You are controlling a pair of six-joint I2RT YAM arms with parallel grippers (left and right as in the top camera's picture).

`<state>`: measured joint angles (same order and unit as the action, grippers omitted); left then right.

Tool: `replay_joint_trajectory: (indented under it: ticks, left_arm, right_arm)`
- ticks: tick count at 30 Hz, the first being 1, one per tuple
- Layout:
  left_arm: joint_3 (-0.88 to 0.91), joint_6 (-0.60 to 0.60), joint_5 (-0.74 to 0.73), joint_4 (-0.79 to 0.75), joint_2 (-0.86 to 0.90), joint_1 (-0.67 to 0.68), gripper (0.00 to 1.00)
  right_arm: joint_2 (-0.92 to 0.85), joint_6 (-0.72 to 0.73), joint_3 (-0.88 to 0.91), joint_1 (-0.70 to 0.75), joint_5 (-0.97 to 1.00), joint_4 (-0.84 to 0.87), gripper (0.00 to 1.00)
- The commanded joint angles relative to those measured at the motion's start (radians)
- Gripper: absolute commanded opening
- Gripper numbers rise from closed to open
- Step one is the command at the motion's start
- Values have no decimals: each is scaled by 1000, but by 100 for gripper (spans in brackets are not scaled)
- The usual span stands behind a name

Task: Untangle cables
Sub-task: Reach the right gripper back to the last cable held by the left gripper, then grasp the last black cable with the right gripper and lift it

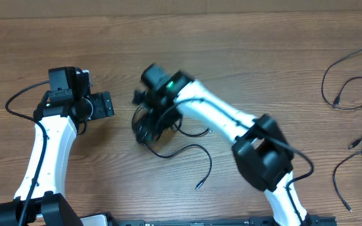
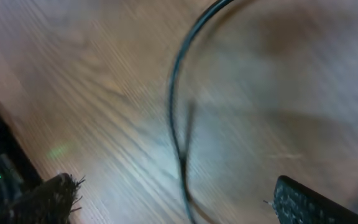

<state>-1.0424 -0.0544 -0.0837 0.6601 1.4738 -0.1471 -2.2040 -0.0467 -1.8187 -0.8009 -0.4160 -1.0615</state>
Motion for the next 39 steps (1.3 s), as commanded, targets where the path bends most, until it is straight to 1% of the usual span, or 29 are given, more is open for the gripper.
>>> replay_joint_trajectory:
  ticks: [1, 3, 7, 9, 15, 17, 19, 20, 22, 31, 32, 33, 37, 39]
  left_arm:
    - [-17, 126, 21, -4, -22, -18, 88]
    - [-17, 130, 29, -13, -22, -37, 91]
    - [-17, 129, 40, -27, -22, -66, 95]
    - [-17, 129, 40, -29, -22, -82, 96]
    - [-17, 128, 39, -29, -22, -103, 98]
    - [-17, 124, 37, -29, -22, -103, 100]
    - [-17, 117, 29, -27, -22, -101, 100]
    - [-17, 118, 19, -24, -22, -101, 100]
    - [-17, 117, 4, -16, -22, -101, 100]
    - [-17, 119, 6, -11, -22, -101, 100]
    - [-17, 119, 6, -11, -22, -101, 100]
    - [-17, 118, 6, -11, -22, -101, 100]
    - [-17, 119, 6, -11, -22, -101, 100]
    - [-17, 118, 6, -11, -22, -101, 100]
  right_arm:
    - [17, 108, 55, -67, 167, 64, 100]
    - [18, 145, 65, -97, 213, 97, 99]
    - [17, 154, 79, -115, 267, 144, 89]
    - [17, 168, 93, -116, 290, 169, 88]
    - [17, 182, 137, -116, 303, 251, 79]
    - [17, 182, 142, -116, 302, 262, 73]
    - [16, 182, 144, -116, 291, 272, 63]
    - [16, 183, 144, -116, 285, 276, 59]
    - [14, 187, 144, -116, 273, 288, 54]
    - [13, 204, 190, -117, 252, 328, 54]
    - [13, 204, 198, -118, 246, 336, 53]
    - [13, 205, 213, -121, 227, 353, 49]
    - [13, 233, 240, -128, 224, 400, 47]
    - [13, 233, 249, -129, 224, 410, 43]
